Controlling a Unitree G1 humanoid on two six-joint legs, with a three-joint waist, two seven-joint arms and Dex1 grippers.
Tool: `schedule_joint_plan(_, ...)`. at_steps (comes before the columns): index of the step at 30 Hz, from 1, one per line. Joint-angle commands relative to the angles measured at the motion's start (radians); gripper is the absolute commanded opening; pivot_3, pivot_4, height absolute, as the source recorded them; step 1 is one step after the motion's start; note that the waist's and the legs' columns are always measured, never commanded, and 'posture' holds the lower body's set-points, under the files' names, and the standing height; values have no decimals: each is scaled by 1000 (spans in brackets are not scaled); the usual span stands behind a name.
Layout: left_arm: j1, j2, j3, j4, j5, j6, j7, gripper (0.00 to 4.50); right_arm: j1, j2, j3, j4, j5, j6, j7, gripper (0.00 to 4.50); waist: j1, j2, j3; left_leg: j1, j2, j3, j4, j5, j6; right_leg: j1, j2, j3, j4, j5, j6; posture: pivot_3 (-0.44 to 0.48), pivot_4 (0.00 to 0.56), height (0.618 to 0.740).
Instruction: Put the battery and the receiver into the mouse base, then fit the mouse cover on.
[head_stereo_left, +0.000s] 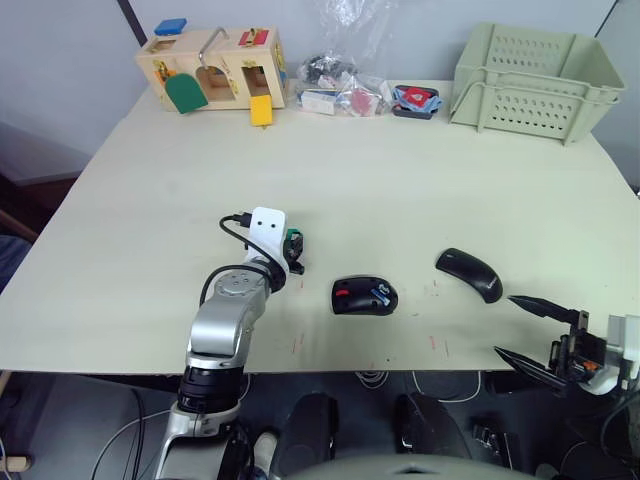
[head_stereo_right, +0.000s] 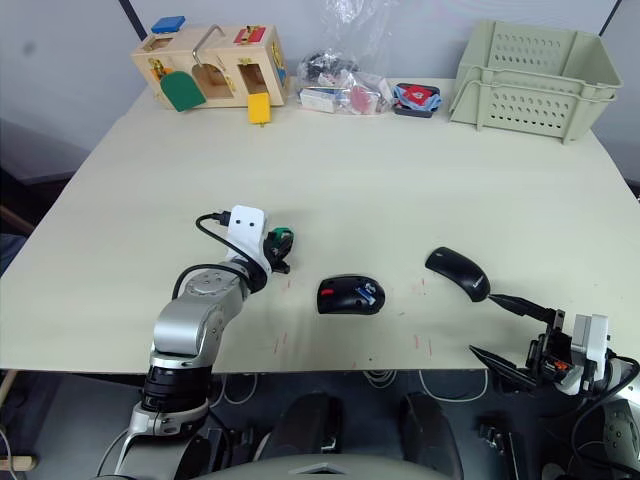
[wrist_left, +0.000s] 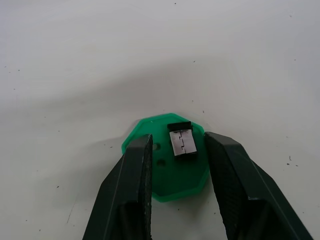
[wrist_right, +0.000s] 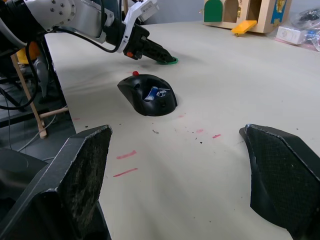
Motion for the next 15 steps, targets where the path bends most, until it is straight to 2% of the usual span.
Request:
schedule_joint_plan(1, -8, 7, 15, -37, 5, 13, 8, 1742, -2, 0, -24, -24, 7, -13, -1, 4500, 0, 0, 0, 0, 0, 0, 0, 0, 0, 0, 0, 0, 0, 0, 0, 0, 150, 740)
schedule_joint_plan(15, -18, 9, 7, -29, 6, 25, -3, 1742, -6, 3, -20, -18, -1, -18, 1, 4500, 0, 0, 0, 0, 0, 0, 0, 0, 0, 0, 0, 0, 0, 0, 0, 0, 150, 740)
